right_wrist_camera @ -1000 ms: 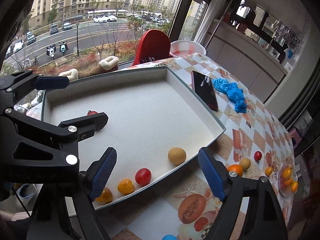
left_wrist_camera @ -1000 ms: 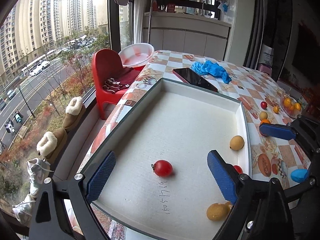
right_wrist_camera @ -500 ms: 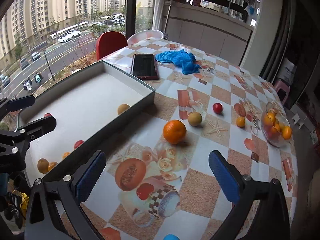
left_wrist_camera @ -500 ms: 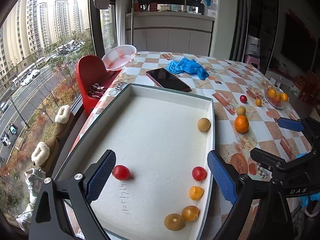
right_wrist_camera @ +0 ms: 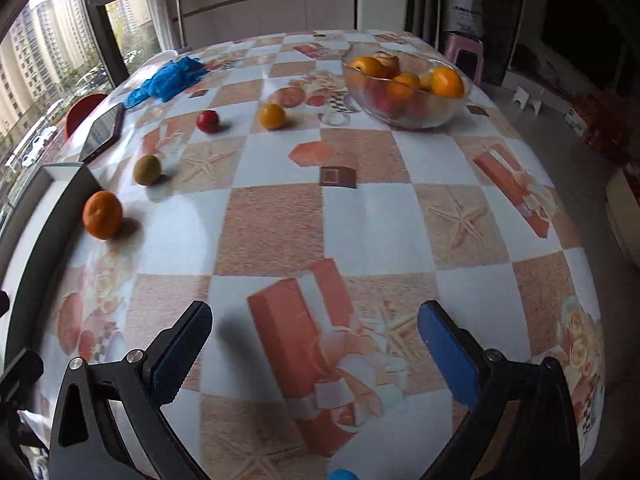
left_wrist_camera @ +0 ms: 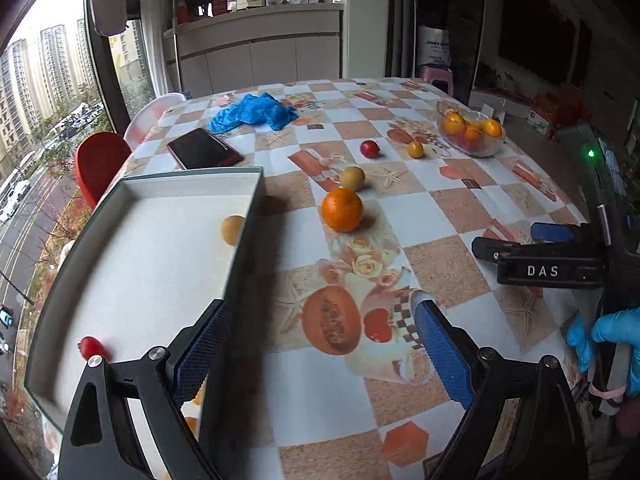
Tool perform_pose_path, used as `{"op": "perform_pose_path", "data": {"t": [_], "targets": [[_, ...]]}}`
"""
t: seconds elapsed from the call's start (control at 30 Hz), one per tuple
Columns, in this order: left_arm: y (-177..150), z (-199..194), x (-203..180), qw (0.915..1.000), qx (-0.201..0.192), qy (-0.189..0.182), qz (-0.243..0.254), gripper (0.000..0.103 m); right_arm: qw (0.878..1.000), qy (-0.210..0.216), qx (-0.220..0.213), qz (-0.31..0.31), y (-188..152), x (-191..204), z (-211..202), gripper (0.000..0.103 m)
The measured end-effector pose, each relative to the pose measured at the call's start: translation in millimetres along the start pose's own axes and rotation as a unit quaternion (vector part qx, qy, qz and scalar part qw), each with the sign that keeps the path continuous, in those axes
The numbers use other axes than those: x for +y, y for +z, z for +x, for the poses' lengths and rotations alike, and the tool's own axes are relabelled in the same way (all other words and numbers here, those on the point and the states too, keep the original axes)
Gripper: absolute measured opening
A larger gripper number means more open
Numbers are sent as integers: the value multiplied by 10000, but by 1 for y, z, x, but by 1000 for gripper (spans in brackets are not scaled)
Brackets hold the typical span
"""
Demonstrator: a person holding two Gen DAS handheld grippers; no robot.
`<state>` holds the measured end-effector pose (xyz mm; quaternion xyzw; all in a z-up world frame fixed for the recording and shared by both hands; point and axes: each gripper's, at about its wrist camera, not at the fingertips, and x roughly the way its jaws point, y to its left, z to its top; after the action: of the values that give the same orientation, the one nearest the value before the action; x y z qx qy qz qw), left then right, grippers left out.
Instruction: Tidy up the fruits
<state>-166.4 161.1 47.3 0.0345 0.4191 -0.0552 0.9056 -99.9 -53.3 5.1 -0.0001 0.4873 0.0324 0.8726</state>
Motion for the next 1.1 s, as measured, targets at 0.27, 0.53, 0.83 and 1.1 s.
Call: {"op": "perform_pose_path", "data": {"t": [0.27,0.53,0.83,1.1], "targets": [[8,52,-24,9992,392,75,63,94,9989,-274,-356,124,-3,-17,2,103],[8,66,-20,9994,297,-1,-184,102,9989,-269,-351,124,-3,-17,1,103],[9,67,-20,9994,300,-2,-177,102,9990,-258,-352,128,-3,-17,1,103],[9,67,-20,9994,299,-3,-179,102,9990,-259,-352,127,-3,-17,2,103]]}}
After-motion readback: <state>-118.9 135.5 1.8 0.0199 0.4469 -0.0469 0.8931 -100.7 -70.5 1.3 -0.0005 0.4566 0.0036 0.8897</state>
